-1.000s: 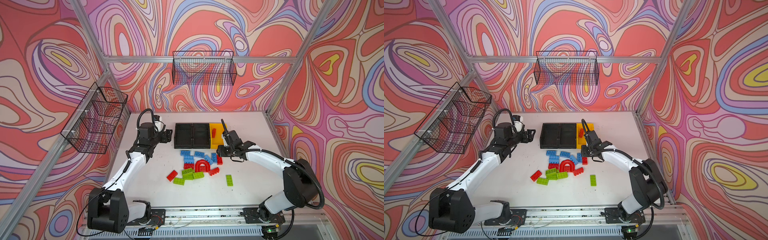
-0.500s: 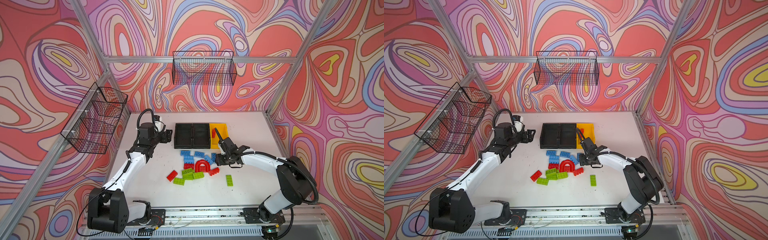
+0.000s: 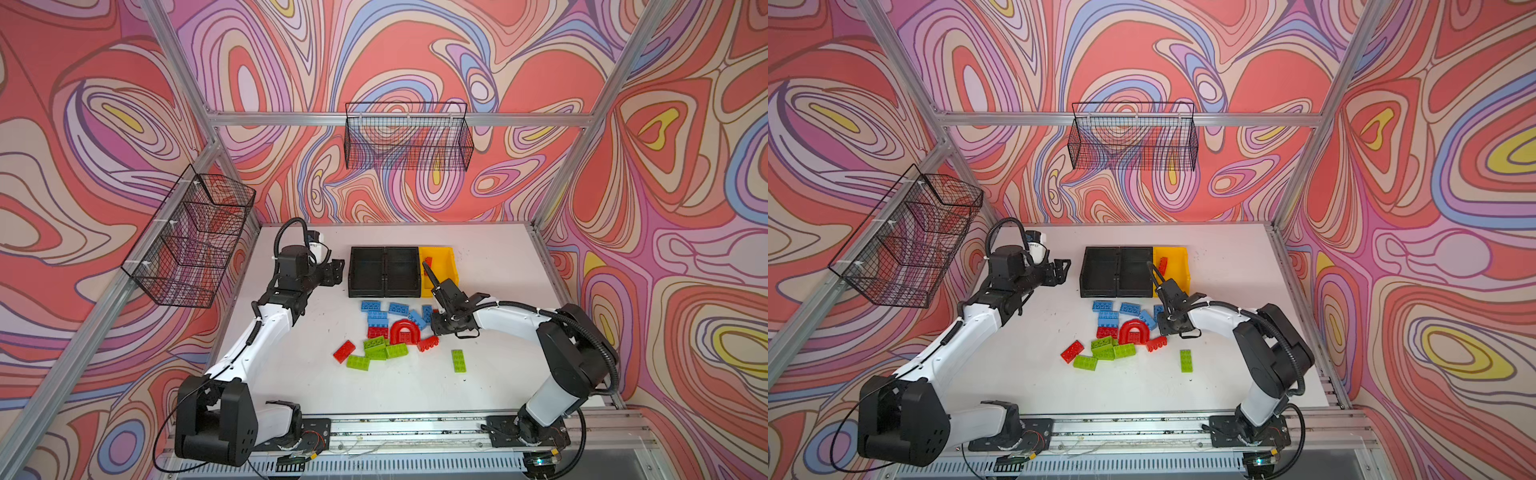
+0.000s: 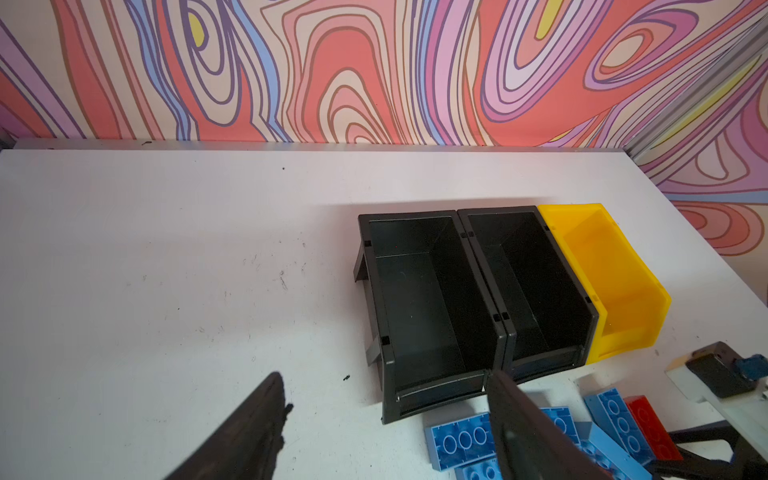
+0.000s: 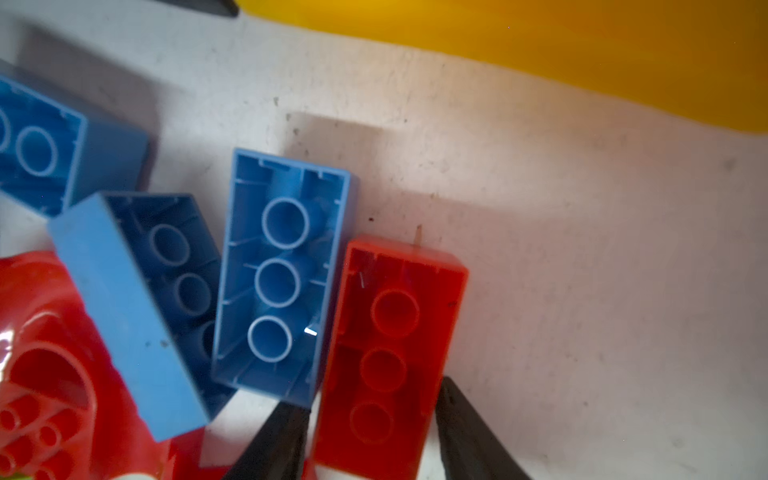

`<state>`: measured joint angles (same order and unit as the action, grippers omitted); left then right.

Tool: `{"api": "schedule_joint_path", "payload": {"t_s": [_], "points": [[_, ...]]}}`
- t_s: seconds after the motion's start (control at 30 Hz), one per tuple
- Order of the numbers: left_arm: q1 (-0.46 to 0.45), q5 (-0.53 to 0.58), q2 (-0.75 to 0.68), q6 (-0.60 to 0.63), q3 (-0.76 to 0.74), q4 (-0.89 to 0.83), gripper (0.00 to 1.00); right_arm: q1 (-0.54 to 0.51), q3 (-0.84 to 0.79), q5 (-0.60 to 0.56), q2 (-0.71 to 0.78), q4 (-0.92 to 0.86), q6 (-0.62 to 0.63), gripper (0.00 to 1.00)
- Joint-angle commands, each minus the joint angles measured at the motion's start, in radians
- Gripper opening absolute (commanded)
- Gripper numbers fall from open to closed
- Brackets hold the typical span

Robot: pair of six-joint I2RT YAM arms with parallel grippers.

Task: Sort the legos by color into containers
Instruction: 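Return the right gripper to the pile and grasp another red brick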

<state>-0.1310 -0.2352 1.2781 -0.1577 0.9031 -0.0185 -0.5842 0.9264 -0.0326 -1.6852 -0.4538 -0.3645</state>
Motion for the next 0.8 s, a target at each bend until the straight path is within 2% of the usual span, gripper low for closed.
{"api": "schedule_joint_path", "payload": {"t_s": [0.0,0.2,0.37,0.6,0.77], "points": [[-0.002,0.007,0.007,0.012,0.028,-0.010,0.79,-0.006,0.015,-0.047,-0.032,0.026,-0.027,0.48],[-0.002,0.008,0.007,0.014,0.028,-0.012,0.79,-0.006,0.038,-0.082,-0.064,0.015,-0.042,0.37],[-0.002,0.009,0.006,0.014,0.028,-0.009,0.79,-0.006,0.046,-0.092,-0.025,-0.022,-0.034,0.26],[-0.002,0.001,0.006,0.010,0.030,-0.010,0.79,-0.004,0.146,-0.163,0.022,-0.122,0.027,0.24],[-0.002,-0.007,0.001,0.005,0.030,-0.007,0.79,0.027,0.284,-0.187,-0.033,-0.128,0.059,0.24]]}}
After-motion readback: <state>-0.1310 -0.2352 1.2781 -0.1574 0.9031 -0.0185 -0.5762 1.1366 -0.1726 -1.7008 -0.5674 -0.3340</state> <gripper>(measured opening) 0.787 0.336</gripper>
